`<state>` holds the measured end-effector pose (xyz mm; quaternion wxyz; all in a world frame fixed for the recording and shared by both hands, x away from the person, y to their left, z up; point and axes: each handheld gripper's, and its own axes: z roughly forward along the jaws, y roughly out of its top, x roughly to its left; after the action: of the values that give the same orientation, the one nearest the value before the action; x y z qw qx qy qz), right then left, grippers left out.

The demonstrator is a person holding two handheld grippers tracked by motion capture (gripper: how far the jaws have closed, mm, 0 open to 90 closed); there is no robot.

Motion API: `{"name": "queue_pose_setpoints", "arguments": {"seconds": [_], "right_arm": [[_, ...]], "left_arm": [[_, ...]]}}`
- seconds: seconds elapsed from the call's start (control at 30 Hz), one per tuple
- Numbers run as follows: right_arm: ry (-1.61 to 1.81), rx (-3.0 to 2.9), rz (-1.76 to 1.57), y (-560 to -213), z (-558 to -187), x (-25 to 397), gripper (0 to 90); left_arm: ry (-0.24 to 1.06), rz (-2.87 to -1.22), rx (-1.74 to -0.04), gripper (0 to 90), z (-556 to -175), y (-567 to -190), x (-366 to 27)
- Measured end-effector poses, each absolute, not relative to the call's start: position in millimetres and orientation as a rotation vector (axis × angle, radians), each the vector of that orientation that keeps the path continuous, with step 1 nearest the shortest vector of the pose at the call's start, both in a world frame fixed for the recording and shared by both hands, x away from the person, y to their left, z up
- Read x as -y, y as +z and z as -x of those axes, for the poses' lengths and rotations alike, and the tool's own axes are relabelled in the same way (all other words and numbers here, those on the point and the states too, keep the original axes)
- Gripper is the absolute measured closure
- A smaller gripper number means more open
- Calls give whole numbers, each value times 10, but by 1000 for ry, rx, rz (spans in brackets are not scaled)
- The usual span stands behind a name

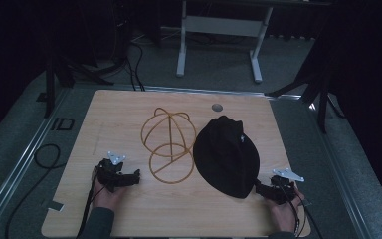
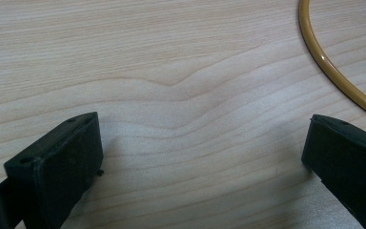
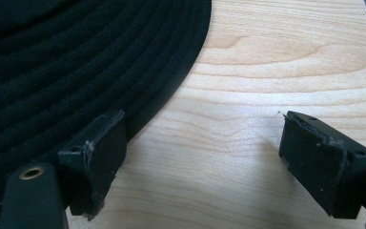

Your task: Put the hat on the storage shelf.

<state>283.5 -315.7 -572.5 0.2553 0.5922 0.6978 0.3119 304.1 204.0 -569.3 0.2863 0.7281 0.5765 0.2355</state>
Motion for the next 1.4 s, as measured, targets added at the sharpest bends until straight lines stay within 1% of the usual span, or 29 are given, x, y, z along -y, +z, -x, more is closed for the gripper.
{"name": "queue_pose_setpoints", "arguments": {"seconds": [0.33,0.47,0.5,0.6,0.7,0.9,1.13,1.4], "right_arm": [[840,-1888,-1620,-5720,-2820,3141,163],[812,-1982,-1604,-5671,-2847,3170,165],[797,-2022,-1599,-5647,-2858,3176,192],[783,-2091,-1570,-5590,-2869,3167,322],[785,-2096,-1565,-5558,-2868,3163,335],[755,-2118,-1531,-5362,-2846,3116,337],[809,-2128,-1471,-5149,-2841,2965,326],[860,-2162,-1395,-4916,-2838,2806,285]], "left_arm": [[628,-1948,-1538,2,-3041,-5693,-2039],[626,-1950,-1536,2,-3042,-5692,-2036],[626,-1950,-1536,2,-3042,-5692,-2035],[624,-1953,-1530,3,-3043,-5693,-2031],[622,-1957,-1527,2,-3042,-5692,-2031],[620,-1963,-1520,2,-3043,-5691,-2028],[620,-1963,-1519,2,-3043,-5691,-2027],[620,-1959,-1519,2,-3043,-5692,-2025]]}}
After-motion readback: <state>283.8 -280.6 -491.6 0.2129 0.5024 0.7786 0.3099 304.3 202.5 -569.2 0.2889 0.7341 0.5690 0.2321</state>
